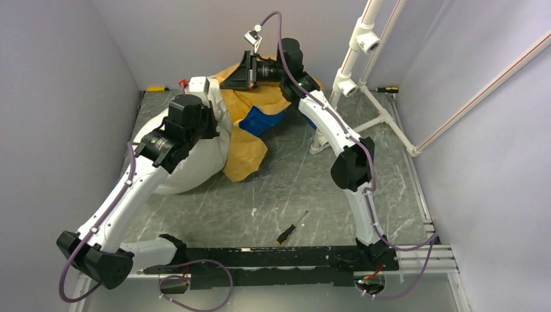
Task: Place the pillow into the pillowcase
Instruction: Stuff the pillow into the pillowcase.
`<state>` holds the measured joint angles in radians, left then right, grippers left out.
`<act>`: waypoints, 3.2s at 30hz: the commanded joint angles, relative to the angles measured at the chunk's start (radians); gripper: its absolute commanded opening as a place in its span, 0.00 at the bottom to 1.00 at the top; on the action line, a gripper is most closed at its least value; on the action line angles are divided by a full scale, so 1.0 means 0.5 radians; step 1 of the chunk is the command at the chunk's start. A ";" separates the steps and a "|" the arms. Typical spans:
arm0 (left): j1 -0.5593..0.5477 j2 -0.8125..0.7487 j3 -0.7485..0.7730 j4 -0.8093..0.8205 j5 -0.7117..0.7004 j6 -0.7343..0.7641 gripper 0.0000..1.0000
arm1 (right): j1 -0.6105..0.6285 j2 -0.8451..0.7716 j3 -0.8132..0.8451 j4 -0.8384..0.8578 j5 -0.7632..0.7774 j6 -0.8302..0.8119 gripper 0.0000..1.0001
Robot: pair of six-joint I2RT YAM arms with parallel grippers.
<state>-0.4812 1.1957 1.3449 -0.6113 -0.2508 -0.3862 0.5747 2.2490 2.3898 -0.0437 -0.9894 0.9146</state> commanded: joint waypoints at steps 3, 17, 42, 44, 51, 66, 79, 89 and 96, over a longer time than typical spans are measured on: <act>-0.053 -0.113 0.044 0.464 0.028 0.294 0.00 | 0.053 -0.238 -0.205 0.162 -0.183 0.017 0.00; -0.051 0.185 -0.516 0.560 0.256 -0.276 0.00 | -0.055 -0.731 -0.815 -1.126 0.523 -0.938 0.34; 0.177 0.306 -0.329 0.709 0.679 -0.441 0.00 | 0.061 -0.824 -1.460 -0.991 1.454 -1.069 0.72; 0.185 0.285 -0.310 0.698 0.687 -0.444 0.00 | 0.054 -0.734 -1.394 -0.920 1.469 -1.100 0.70; 0.246 0.234 -0.258 0.699 0.726 -0.478 0.00 | 0.036 -0.754 -1.444 -0.440 0.794 -1.172 0.31; 0.306 0.669 -0.017 1.132 0.808 -0.487 0.00 | 0.095 -1.032 -1.545 1.059 -0.599 0.441 0.00; 0.287 0.934 0.284 1.303 0.619 -0.491 0.00 | 0.002 -1.031 -1.240 -0.478 0.073 -0.586 0.34; 0.514 0.928 0.581 0.735 0.667 -0.299 0.00 | -0.029 -0.889 -0.829 -1.358 1.110 -0.972 0.64; 0.759 1.084 0.873 0.374 0.906 -0.258 0.00 | -0.021 -1.082 -1.124 -1.496 1.481 -1.068 0.72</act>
<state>-0.1799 1.7161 1.7149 -0.4175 0.2108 -0.5602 0.5591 1.7927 1.9503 -0.7216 -0.3882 0.4477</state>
